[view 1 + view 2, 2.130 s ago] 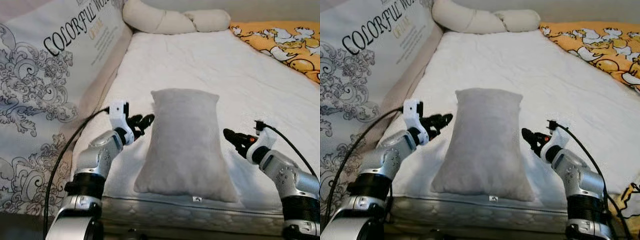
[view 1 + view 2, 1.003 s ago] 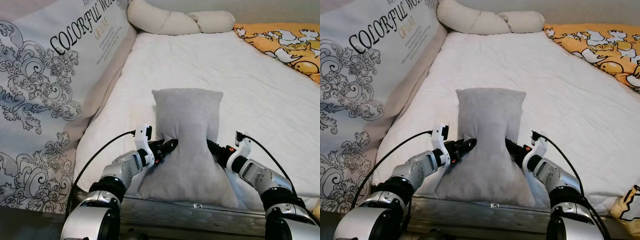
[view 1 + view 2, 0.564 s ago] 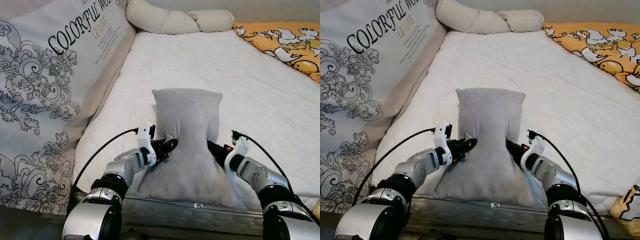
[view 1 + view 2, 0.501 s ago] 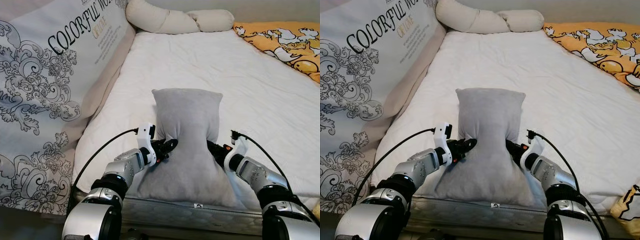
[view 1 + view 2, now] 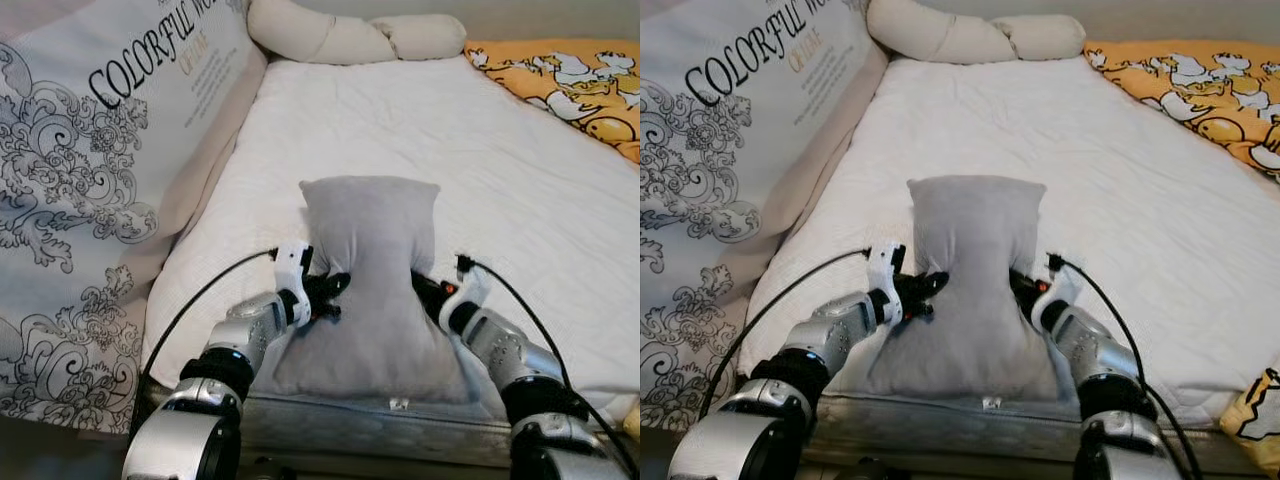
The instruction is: Clean up the room
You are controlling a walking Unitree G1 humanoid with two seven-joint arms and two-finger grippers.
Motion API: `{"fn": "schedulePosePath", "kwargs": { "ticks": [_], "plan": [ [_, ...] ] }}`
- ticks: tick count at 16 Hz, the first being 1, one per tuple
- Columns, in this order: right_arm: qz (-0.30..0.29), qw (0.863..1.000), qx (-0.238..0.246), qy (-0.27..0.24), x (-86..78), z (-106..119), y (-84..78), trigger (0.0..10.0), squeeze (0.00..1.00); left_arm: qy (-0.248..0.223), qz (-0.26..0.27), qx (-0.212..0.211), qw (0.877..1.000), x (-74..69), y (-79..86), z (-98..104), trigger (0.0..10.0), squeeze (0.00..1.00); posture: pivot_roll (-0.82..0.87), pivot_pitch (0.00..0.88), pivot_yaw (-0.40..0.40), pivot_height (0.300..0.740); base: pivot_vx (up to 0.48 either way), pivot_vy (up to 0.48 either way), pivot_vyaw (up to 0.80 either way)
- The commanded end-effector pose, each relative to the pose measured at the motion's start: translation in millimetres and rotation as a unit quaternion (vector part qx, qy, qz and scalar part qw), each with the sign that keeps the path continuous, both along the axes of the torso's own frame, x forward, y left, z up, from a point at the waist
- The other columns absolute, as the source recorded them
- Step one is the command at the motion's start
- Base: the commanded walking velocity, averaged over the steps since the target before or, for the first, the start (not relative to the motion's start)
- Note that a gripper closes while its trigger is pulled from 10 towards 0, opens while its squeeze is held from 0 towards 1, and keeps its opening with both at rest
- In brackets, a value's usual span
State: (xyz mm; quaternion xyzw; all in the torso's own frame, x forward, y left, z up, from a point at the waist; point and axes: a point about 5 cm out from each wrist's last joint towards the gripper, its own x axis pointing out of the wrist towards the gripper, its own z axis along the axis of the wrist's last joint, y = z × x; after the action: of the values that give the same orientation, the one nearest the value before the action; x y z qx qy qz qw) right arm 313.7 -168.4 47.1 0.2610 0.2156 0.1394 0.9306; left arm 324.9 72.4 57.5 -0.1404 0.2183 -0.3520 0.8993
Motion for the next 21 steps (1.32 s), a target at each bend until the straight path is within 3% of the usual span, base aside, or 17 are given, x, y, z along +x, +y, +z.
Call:
{"fn": "schedulePosePath", "kwargs": {
  "ticks": [1, 6, 7, 11, 13, 14, 18, 21],
  "plan": [
    [0.013, 0.999, 0.003, -0.043, 6.7, 15.3, 14.1, 0.0, 0.00, -0.014, -0.030, 0.029, 0.999, -2.5, -10.0, 1.7, 0.0, 0.00, -0.10, 0.000, 0.067, 0.740, 0.000, 0.000, 0.00],
    [0.005, 0.996, 0.019, -0.091, 1.6, 56.2, 29.5, 0.0, 0.00, -0.117, 0.016, 0.031, 0.993, 4.7, 2.1, 52.0, 0.0, 0.00, -0.09, 0.000, 0.076, 0.740, 0.000, 0.000, 0.00],
    [0.003, 0.992, 0.023, -0.120, 3.5, 70.9, 35.6, 0.0, 0.00, -0.146, 0.041, 0.027, 0.988, 5.6, 6.0, 67.6, 0.0, 0.00, -0.08, 0.000, 0.077, 0.740, 0.000, 0.000, 0.00],
    [0.019, 0.988, -0.003, -0.150, -2.6, 87.7, 45.4, 0.0, 0.00, -0.175, 0.064, 0.026, 0.982, 0.4, 14.8, 87.2, 0.0, 0.00, -0.07, 0.000, 0.069, 0.740, 0.000, 0.000, 0.00],
    [0.022, 0.987, -0.026, -0.160, -6.9, 92.0, 48.7, 0.0, 0.00, -0.196, 0.064, 0.049, 0.977, -5.0, 21.2, 89.6, 0.0, 0.00, -0.06, 0.000, 0.069, 0.740, 0.000, 0.000, 0.00],
    [0.003, 0.987, -0.051, -0.153, -7.8, 89.1, 47.2, 10.0, 0.00, -0.211, 0.066, 0.063, 0.973, -9.7, 25.0, 87.6, 10.0, 0.00, -0.07, 0.000, 0.072, 0.740, 0.000, 0.000, 0.00],
    [-0.026, 0.985, -0.082, -0.148, -15.2, 85.0, 44.2, 10.0, 0.00, -0.208, 0.117, 0.108, 0.965, -12.7, 39.1, 85.9, 10.0, 0.00, -0.06, 0.000, 0.071, 0.740, 0.000, 0.000, 0.00],
    [-0.033, 0.978, -0.121, -0.169, -15.3, 87.2, 45.0, 10.0, 0.00, -0.210, 0.123, 0.107, 0.964, -14.0, 41.1, 86.8, 10.0, 0.00, -0.06, 0.000, 0.064, 0.740, 0.000, 0.000, 0.00]
  ]
}}
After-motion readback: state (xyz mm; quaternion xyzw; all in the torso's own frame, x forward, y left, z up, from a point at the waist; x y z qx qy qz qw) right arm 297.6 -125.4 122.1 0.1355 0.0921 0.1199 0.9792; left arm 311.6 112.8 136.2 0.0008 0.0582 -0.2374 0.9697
